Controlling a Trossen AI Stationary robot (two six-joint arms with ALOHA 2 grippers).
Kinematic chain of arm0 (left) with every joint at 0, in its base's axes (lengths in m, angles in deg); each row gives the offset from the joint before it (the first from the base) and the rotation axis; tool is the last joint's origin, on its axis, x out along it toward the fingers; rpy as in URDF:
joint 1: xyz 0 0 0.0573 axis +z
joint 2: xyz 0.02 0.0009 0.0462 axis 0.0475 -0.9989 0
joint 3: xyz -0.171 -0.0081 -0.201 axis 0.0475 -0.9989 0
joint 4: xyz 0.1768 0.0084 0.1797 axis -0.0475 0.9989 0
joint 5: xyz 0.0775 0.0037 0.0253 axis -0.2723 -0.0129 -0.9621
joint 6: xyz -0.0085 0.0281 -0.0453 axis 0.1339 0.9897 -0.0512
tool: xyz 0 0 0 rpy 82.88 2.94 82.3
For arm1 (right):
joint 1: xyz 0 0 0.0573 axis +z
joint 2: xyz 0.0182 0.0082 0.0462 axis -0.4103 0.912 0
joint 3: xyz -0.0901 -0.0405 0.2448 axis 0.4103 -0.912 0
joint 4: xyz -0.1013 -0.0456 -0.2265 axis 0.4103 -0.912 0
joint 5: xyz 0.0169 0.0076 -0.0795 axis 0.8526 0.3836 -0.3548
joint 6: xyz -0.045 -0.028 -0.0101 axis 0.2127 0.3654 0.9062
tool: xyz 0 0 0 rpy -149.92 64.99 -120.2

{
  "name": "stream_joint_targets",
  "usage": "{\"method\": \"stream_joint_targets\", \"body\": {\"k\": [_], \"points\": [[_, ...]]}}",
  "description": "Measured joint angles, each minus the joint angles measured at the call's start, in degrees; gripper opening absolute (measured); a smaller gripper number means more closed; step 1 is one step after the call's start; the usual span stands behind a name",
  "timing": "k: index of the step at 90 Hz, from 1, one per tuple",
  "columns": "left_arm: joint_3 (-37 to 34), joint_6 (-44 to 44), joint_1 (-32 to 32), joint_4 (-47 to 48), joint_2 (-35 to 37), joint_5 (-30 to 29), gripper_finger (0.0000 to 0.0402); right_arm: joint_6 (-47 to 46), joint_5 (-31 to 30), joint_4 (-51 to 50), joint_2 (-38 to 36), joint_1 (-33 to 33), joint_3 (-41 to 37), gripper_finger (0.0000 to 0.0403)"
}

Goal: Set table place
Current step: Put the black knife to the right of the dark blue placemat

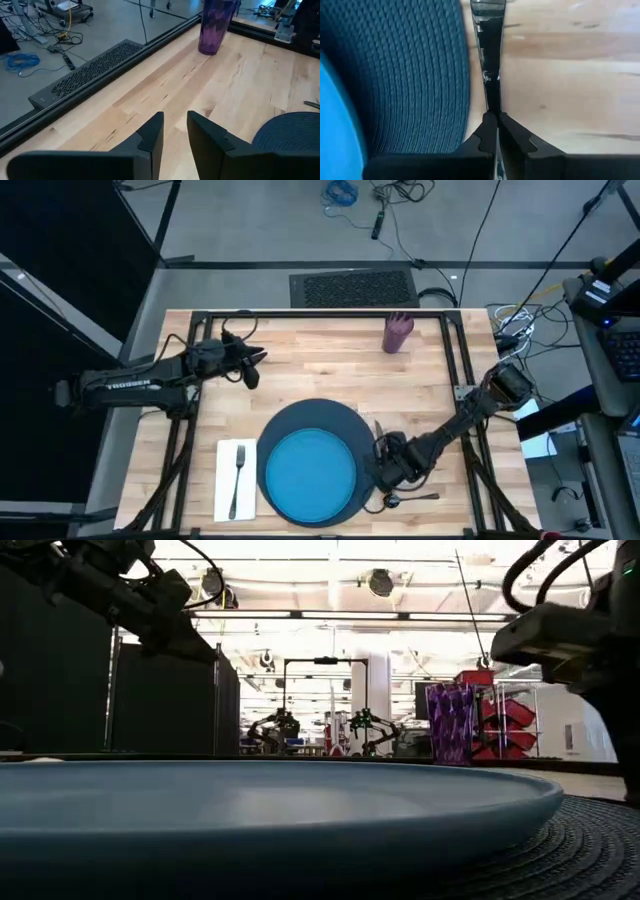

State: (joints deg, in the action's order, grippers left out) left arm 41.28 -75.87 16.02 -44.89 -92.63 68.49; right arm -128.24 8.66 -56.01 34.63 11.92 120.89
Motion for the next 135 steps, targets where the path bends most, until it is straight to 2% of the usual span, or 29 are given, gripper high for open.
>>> {"method": "stream_joint_targets", "body": {"k": [14, 70, 113, 135], "points": [[0.0, 0.0, 0.0, -0.2, 0.0, 0.2, 0.0072, 0.0, -0.1, 2.4, 0.3, 0.1, 0.0, 0.0], [0.0, 0.0, 0.0, -0.2, 0.0, 0.2, 0.0072, 0.2, -2.1, -2.6, 0.3, 0.0, 0.1, 0.0], [0.0, 0.0, 0.0, -0.2, 0.0, 0.2, 0.0072, 0.6, -2.5, -2.2, 0.2, 0.9, 0.0, 0.0], [0.0, 0.0, 0.0, -0.2, 0.0, 0.3, 0.0072, 0.7, -2.3, -2.0, 0.2, 0.9, 0.0, 0.0025]]}}
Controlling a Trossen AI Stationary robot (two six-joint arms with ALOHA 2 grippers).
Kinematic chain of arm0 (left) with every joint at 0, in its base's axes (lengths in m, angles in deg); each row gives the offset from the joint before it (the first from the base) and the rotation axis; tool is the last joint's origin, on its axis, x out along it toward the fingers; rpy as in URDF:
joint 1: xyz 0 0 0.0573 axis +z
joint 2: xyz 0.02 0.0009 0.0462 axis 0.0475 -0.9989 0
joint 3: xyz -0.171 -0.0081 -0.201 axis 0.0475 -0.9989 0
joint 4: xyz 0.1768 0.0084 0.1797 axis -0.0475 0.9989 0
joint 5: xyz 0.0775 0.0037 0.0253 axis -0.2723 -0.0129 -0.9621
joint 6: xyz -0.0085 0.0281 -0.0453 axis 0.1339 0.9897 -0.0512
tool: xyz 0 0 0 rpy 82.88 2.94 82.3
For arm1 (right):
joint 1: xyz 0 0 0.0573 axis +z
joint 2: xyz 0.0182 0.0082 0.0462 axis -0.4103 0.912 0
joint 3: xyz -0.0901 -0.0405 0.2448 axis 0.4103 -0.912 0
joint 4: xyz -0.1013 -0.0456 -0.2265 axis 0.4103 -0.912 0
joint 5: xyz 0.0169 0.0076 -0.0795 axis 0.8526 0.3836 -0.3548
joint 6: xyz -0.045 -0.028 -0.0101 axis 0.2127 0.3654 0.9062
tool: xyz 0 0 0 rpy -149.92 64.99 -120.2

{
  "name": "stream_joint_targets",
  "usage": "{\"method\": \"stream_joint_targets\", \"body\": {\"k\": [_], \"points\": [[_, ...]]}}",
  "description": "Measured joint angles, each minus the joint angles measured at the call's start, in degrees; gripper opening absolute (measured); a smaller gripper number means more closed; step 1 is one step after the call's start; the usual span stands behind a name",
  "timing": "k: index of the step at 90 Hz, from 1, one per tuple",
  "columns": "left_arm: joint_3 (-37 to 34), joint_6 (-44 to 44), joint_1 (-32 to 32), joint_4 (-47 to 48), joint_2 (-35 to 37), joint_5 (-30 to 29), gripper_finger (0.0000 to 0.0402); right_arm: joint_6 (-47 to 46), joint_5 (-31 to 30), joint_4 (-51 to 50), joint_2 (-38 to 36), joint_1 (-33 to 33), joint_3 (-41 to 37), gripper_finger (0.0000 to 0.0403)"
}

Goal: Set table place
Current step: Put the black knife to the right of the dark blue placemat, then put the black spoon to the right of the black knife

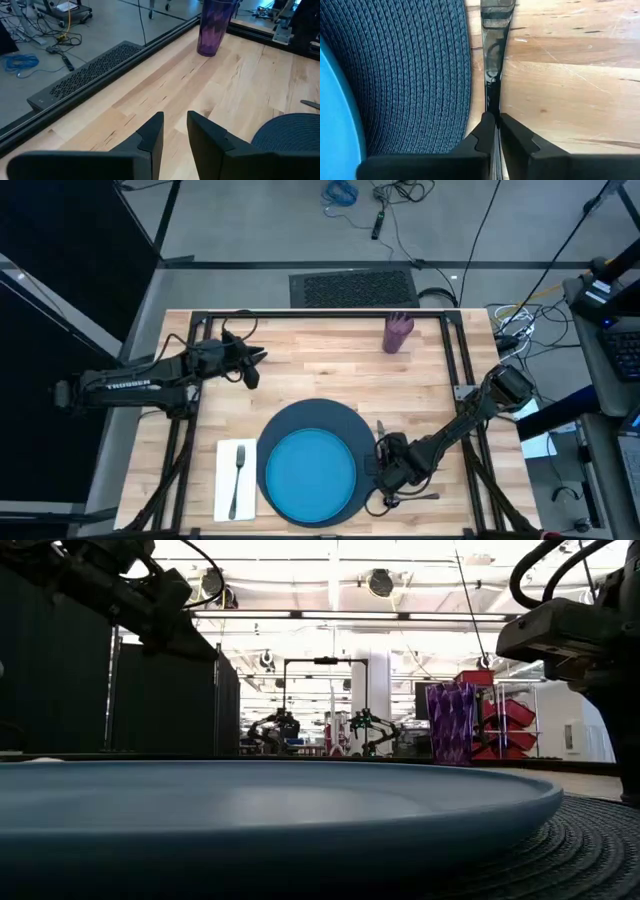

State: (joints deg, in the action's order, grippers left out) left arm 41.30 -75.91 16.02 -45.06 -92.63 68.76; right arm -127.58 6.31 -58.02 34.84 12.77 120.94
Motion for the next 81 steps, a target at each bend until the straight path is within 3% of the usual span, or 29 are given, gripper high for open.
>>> {"method": "stream_joint_targets", "body": {"k": [33, 81], "points": [[0.0, 0.0, 0.0, 0.0, 0.0, 0.0, 0.0072, 1.6, 0.4, -0.2, 0.1, 0.0, 0.3, 0.007], [0.0, 0.0, 0.0, 0.0, 0.0, 1.5, 0.0072, 4.3, -2.2, -2.3, 0.3, -0.1, 3.2, 0.0073]]}}
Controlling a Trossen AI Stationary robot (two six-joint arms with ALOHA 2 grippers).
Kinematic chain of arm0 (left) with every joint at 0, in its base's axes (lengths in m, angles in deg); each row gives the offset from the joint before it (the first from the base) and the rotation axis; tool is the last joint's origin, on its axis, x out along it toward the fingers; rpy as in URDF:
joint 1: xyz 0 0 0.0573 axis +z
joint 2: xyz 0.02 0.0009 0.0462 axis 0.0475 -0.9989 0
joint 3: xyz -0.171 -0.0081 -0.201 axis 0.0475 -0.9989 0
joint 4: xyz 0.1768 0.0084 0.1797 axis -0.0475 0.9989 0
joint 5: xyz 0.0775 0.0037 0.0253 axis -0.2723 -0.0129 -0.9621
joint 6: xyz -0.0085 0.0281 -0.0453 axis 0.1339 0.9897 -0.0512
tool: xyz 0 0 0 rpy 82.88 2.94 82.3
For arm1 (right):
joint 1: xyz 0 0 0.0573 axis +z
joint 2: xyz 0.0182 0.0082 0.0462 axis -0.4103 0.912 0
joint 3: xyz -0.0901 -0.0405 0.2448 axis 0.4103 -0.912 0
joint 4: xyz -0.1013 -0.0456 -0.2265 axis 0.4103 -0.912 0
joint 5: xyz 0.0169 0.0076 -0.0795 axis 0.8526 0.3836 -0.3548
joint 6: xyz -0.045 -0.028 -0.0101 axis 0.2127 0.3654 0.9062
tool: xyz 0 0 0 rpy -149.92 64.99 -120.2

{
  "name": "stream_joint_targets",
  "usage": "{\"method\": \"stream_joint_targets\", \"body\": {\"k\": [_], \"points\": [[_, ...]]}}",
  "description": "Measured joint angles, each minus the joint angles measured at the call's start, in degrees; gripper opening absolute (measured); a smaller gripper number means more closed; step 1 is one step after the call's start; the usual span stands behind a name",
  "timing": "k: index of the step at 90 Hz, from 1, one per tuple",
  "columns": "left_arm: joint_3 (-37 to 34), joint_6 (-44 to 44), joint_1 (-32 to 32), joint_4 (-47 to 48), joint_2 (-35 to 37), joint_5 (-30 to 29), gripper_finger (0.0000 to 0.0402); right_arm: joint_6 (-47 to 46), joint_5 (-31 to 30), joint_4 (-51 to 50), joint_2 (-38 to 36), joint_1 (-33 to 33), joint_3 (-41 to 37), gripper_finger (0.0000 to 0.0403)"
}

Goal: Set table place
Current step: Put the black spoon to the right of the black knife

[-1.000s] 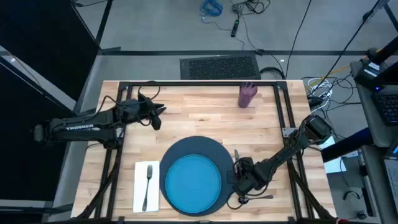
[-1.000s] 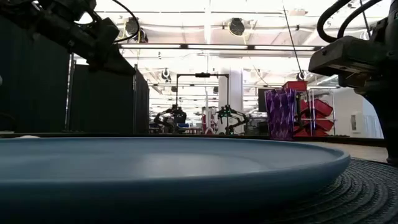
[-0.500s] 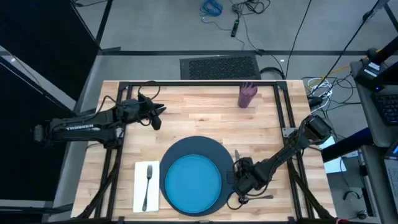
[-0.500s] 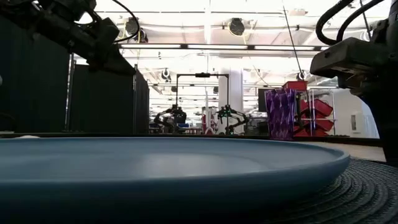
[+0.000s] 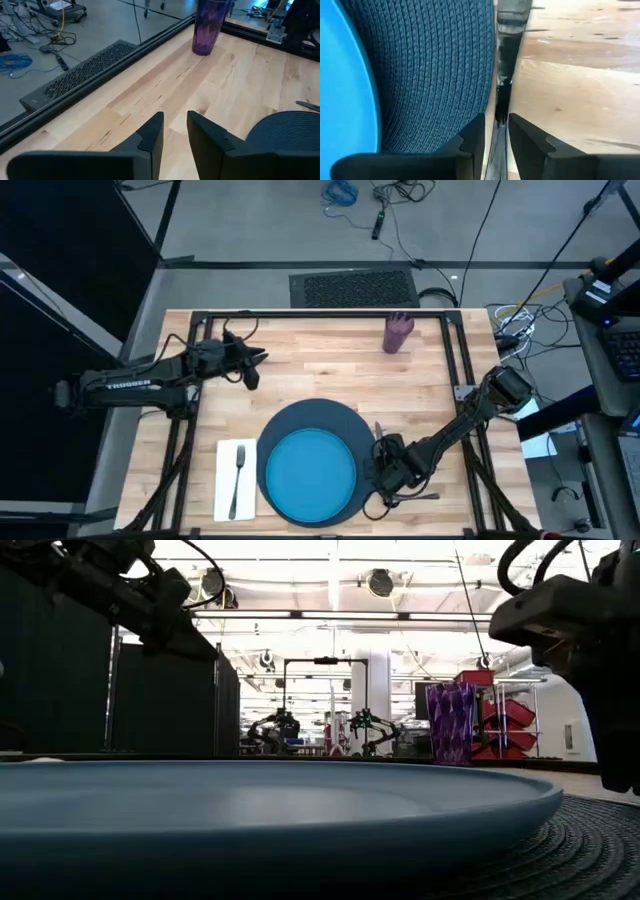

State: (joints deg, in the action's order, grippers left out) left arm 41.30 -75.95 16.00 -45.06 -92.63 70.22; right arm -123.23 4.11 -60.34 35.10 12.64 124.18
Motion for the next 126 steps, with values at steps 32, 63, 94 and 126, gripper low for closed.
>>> {"method": "stream_joint_targets", "body": {"k": [32, 63, 94, 126], "points": [[0.0, 0.0, 0.0, -0.2, 0.0, 0.0, 0.0072, 3.8, -0.6, -6.8, -0.7, -0.1, 2.9, 0.0073], [0.0, -0.1, 0.0, -0.5, 0.0, 0.0, 0.0072, 32.5, -19.9, -25.3, -0.9, -0.3, 23.7, 0.0073], [0.0, -0.1, 0.0, -1.0, 0.0, 0.0, 0.0072, 60.5, -10.9, -14.8, 0.2, -0.4, 25.5, 0.0073], [0.0, -7.0, -0.2, -7.7, 0.0, 0.0, 0.0072, 60.3, -0.1, -19.8, 2.0, 7.3, 25.4, 0.0073]]}}
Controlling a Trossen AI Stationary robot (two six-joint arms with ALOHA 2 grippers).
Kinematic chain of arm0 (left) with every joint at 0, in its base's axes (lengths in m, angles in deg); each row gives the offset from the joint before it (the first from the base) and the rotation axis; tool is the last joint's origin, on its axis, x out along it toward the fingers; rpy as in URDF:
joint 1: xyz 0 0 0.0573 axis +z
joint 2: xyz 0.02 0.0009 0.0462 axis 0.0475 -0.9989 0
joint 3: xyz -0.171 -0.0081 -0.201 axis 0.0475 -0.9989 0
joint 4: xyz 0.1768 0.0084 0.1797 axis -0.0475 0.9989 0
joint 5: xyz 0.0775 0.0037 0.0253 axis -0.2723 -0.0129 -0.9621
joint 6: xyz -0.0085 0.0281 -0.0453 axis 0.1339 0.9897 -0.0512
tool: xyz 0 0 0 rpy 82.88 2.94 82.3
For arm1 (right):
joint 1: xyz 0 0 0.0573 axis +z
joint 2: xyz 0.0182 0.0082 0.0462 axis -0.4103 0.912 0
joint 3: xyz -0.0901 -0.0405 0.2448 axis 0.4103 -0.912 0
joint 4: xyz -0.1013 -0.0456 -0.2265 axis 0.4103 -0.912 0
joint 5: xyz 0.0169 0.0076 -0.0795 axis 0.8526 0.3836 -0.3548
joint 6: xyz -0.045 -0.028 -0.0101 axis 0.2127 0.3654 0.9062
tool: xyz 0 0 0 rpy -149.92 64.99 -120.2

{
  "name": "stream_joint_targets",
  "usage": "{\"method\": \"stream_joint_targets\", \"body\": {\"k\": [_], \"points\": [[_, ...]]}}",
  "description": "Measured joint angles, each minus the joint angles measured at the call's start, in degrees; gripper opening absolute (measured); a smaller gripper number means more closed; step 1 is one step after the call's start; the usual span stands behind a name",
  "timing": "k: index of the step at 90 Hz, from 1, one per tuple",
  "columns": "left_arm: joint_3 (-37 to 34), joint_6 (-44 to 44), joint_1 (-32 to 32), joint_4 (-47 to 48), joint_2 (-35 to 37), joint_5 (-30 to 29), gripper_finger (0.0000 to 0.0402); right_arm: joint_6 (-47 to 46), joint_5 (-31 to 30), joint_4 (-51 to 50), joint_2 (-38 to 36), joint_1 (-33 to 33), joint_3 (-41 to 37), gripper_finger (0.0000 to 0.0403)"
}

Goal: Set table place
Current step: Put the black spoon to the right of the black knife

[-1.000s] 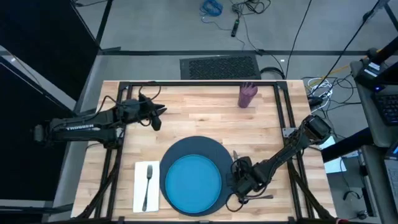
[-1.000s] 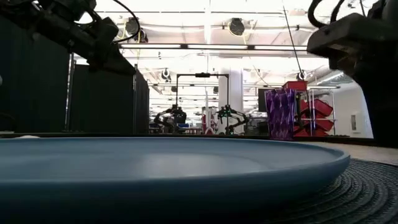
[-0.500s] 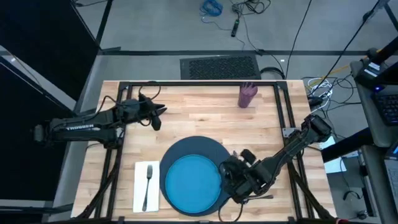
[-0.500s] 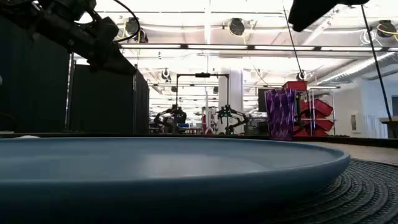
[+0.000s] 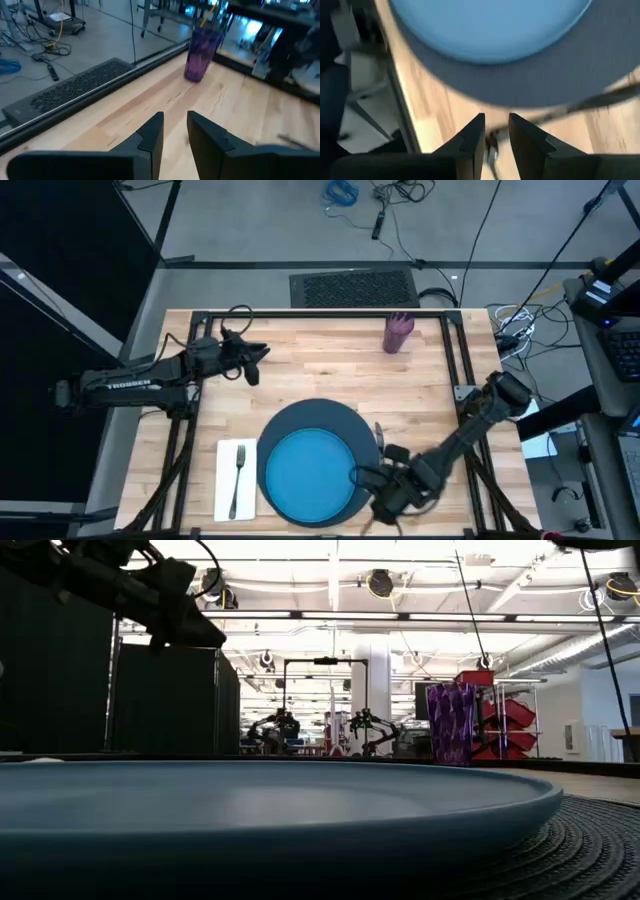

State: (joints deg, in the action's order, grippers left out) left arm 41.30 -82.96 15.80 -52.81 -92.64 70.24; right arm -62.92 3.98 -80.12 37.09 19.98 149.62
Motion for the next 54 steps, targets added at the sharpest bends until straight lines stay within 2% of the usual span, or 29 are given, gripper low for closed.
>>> {"method": "stream_joint_targets", "body": {"k": [13, 28, 42, 54], "points": [[0.0, -2.1, -1.2, -0.4, -0.7, -0.1, 0.0072, -7.2, -0.3, -7.4, 0.0, 7.3, -0.1, 0.0073], [0.0, -3.5, -3.3, -0.4, -2.8, -2.6, 0.0072, -10.3, -4.7, -8.1, 0.0, 13.8, -2.6, 0.0073], [0.0, -3.5, -5.3, -1.6, -6.0, -7.8, 0.0072, -9.4, -4.5, -6.2, 0.0, 16.4, -8.0, 0.0073], [0.0, -2.1, -6.8, -6.5, -9.2, -9.3, 0.0072, -9.0, -2.6, -1.8, 0.0, 16.2, -13.4, 0.0073]]}}
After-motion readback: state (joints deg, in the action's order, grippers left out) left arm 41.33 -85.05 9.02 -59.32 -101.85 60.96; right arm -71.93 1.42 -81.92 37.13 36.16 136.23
